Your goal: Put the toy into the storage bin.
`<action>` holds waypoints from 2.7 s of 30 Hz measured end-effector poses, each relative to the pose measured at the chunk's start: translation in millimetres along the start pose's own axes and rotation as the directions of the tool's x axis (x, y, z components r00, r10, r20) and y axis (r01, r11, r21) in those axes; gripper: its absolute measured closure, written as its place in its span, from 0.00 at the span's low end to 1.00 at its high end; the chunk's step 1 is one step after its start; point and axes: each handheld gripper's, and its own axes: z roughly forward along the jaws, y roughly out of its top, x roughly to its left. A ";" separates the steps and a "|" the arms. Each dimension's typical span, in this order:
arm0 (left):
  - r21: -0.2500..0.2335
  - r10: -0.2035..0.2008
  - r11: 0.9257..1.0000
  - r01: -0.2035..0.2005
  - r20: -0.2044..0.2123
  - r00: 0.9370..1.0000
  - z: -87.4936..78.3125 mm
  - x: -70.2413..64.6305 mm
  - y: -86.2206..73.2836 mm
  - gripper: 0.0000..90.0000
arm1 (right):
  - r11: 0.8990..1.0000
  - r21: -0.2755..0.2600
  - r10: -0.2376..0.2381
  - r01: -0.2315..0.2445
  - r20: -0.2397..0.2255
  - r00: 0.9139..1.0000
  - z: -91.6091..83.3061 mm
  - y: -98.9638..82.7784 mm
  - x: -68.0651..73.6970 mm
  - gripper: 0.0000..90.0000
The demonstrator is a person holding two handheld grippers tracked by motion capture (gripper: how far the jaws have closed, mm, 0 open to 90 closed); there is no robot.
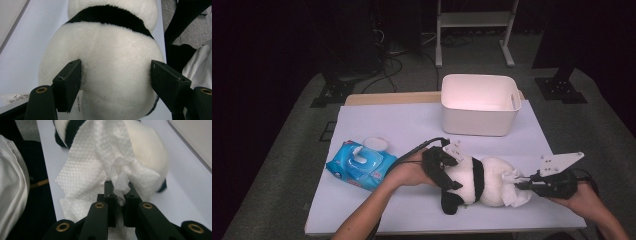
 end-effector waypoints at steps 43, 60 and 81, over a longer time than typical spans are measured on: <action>0.020 0.020 1.000 -0.020 -0.023 1.000 1.1 -8.5 0.3 0.29 | 0.976 0.025 -0.213 0.214 -0.035 0.976 46.2 78.9 14.9 0.92; -0.032 0.003 0.999 -0.005 -0.060 0.998 -18.8 1.0 17.4 0.29 | 0.996 0.007 -0.094 0.094 -0.048 0.994 23.1 40.7 -3.4 0.92; 0.021 -0.019 1.000 0.020 -0.045 0.999 1.5 2.1 13.7 0.29 | 0.982 -0.006 -0.190 0.190 -0.036 0.981 45.9 68.4 21.9 0.66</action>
